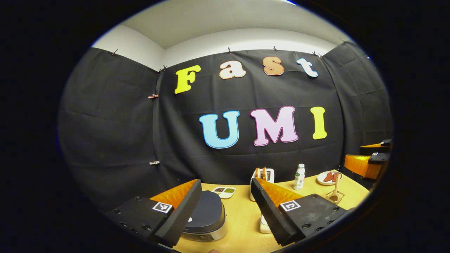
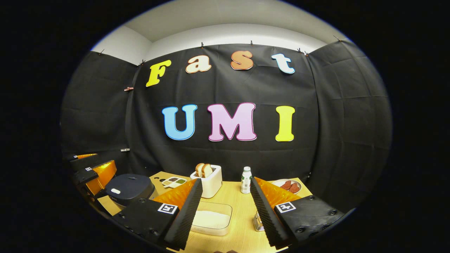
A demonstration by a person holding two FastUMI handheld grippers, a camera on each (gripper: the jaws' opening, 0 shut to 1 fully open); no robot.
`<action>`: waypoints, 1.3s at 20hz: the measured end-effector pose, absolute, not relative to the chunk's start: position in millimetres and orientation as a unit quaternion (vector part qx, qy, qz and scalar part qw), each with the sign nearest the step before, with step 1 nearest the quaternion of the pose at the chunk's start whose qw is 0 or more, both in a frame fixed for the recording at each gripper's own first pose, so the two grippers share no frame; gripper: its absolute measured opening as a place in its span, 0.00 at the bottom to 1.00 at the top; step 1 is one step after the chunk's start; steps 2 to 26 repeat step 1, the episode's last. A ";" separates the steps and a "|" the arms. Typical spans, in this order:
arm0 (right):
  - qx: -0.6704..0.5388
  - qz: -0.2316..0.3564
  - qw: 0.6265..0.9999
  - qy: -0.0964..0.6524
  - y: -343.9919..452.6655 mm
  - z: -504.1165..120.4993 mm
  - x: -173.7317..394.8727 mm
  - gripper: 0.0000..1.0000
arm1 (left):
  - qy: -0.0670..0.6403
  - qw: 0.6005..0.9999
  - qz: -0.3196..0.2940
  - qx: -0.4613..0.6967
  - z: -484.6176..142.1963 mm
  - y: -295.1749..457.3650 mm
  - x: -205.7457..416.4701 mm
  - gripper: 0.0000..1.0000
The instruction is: Close the left gripper, press the button to open the rice cooker; take a wooden spoon from the chopstick holder with the right hand, scoop a spoonful of rice and pour it into the rice cooker, then put the wooden spoon back into the chopstick holder.
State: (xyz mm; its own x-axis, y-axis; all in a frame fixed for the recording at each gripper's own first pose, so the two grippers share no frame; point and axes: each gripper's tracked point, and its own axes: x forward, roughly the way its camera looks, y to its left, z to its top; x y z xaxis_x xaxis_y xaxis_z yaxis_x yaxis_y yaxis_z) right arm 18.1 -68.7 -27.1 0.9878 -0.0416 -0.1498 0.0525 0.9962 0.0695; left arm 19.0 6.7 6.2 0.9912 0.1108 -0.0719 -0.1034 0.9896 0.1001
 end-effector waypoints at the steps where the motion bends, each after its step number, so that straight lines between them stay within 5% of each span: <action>1: 0.035 -0.025 0.997 0.072 -68.7 -25.4 17.3 0.86 | 0.038 0.997 0.053 0.048 7.6 6.7 17.3 0.98; 26: 0.035 -0.025 0.997 0.072 -68.7 -25.4 17.3 0.86 | 0.038 0.997 0.053 0.048 7.6 6.7 17.3 0.98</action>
